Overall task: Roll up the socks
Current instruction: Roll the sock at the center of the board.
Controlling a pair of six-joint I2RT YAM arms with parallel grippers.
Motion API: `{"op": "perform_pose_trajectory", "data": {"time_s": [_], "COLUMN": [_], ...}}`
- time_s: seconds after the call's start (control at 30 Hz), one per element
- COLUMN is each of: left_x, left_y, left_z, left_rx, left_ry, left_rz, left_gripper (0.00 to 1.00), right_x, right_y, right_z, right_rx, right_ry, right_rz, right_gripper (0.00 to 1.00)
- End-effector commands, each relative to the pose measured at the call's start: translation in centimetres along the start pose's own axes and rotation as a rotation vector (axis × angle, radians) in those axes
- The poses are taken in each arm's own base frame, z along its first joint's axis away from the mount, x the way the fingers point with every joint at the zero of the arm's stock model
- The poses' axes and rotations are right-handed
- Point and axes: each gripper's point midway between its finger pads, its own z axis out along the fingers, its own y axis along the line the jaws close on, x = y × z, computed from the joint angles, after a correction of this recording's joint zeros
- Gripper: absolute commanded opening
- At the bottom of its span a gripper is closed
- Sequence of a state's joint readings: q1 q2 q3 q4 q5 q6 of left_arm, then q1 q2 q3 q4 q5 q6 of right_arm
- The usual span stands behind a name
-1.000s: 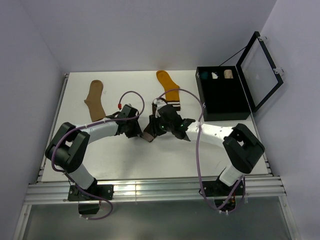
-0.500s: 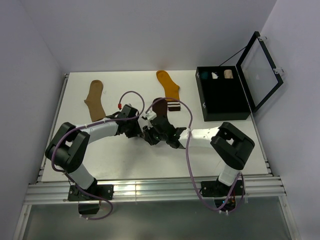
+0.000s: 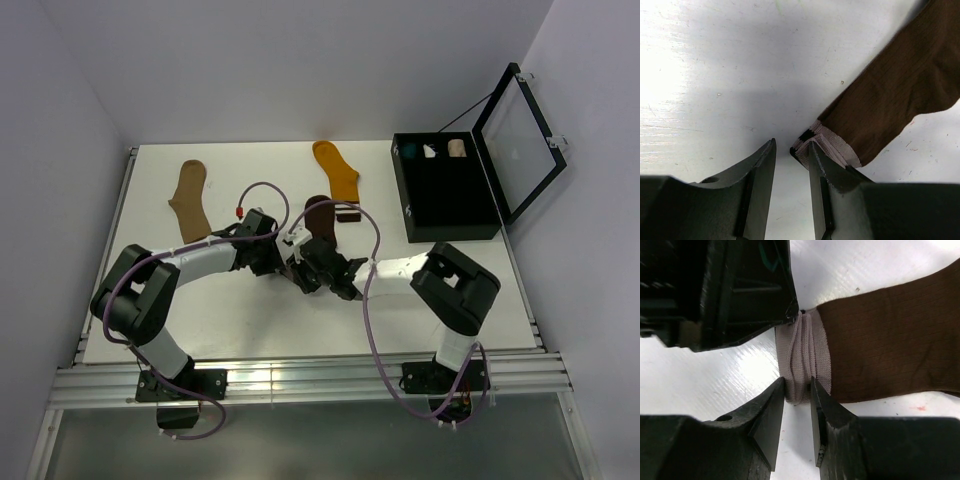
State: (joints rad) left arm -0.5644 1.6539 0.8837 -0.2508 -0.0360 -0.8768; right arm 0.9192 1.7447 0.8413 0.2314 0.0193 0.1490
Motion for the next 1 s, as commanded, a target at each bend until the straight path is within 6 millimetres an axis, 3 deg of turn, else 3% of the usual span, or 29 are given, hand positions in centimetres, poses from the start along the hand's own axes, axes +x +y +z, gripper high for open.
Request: {"op": "perform_pose_trajectory", "data": {"time_s": [0.0,0.53,0.7,0.97], "left_x": [2.2,1.6,0.5,-2.8], "left_y": [2.6,2.6,2.4,1.8], "left_z": [0.7,0.6,-0.4,-4.6], "left_rx": [-0.103,-0.118,-0.114,-0.073], "left_ry": [0.074,0.055,-0.004,-0.183], "left_rz": [0.044,0.051,0.034,-0.077], "left_gripper": [0.39,0.38,0.4,0.64], "right_x": [0.5,4.0,4.4,2.0], "right_y": [0.3,0.3,0.4,2.6], "right_z": [0.5,1.5,1.6,0.6], "right_rx": [0.011,0.072,0.068,-0.182], "right_ry": [0.008,0.13,0.158,0.186], "right_rz": [-0.043,-0.107,-0.071,0.172], "right_gripper": [0.35,0.38,0.02,0.0]}}
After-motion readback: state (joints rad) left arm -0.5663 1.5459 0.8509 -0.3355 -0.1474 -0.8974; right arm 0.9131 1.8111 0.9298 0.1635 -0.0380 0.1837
